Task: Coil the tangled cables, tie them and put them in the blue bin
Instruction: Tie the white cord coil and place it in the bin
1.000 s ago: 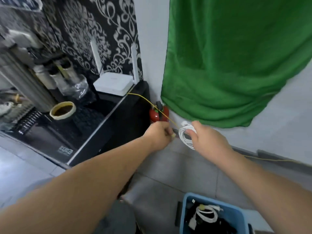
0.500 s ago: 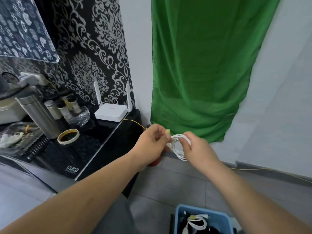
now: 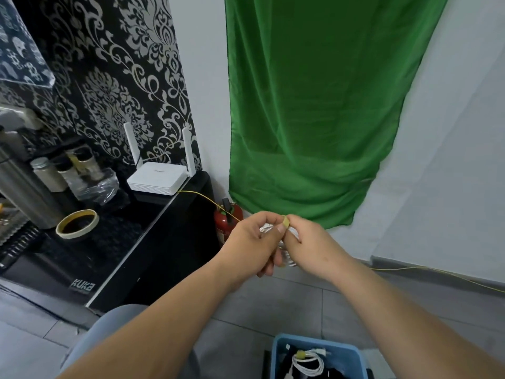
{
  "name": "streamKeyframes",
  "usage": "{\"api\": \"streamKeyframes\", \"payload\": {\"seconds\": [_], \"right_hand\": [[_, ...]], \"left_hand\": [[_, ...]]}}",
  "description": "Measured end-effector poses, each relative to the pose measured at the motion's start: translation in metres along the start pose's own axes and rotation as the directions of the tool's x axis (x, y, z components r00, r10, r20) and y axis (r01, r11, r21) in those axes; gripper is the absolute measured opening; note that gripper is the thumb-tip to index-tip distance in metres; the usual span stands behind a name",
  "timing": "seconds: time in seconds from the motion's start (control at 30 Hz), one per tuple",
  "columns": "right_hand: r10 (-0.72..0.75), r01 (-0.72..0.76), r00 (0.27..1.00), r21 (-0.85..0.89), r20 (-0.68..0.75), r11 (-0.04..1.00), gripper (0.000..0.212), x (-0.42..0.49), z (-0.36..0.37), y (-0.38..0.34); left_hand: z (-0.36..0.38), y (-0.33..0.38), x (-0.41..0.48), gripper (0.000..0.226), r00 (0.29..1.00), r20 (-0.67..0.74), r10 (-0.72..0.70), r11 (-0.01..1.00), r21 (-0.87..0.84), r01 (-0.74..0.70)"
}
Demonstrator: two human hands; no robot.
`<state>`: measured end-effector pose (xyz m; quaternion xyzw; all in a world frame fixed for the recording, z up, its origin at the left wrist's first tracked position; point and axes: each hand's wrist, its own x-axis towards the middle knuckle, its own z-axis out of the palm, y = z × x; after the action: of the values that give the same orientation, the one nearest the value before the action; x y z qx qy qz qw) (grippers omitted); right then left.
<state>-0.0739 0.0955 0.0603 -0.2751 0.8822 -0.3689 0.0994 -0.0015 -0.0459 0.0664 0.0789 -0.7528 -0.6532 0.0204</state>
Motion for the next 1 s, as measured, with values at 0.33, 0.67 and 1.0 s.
{"api": "streamKeyframes", "payload": {"seconds": [0.33, 0.67, 1.0], "right_hand": [[0.105, -0.105, 0.994, 0.007, -0.015, 0.994, 0.027, 0.011, 0.002, 0.000], [0.113, -0.129, 0.986, 0.130, 0.120, 0.983, 0.041, 0.008, 0.004, -0.005], [0.055, -0.057, 0.998, 0.091, 0.026, 0.994, 0.039, 0.010, 0.013, -0.005]], "left_hand": [[-0.008, -0.004, 0.013, 0.038, 0.994, 0.067, -0.090, 0.996, 0.007, 0.090], [-0.015, -0.002, 0.013, 0.043, 0.975, 0.088, -0.202, 0.979, 0.008, 0.202], [-0.018, 0.003, 0.009, 0.058, 0.962, 0.143, -0.234, 0.963, 0.169, 0.209]]}}
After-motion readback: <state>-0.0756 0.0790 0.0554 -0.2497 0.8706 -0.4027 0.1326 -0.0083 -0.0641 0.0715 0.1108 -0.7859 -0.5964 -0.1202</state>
